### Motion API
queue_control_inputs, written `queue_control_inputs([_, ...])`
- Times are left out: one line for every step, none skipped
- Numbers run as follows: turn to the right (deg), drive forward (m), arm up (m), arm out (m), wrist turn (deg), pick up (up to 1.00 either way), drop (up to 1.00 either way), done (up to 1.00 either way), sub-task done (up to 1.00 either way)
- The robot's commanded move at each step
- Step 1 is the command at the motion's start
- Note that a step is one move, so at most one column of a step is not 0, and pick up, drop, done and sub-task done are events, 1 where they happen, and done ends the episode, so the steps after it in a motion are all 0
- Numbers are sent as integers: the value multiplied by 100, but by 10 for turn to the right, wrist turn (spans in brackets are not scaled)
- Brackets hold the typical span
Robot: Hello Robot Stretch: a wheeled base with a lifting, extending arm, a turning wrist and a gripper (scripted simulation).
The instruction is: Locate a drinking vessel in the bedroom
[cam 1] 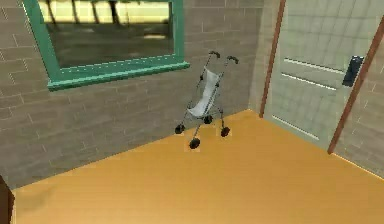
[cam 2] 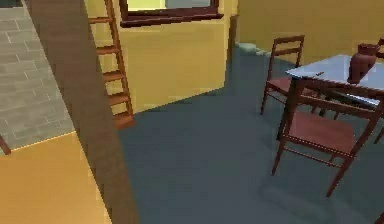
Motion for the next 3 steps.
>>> queue_control_inputs([450, 0, 0, 0, 0, 0, 0, 0, 0])
queue_control_inputs([450, 0, 0, 0, 0, 0, 0, 0, 0])
queue_control_inputs([300, 0, 0, 0, 0, 0, 0, 0, 0])
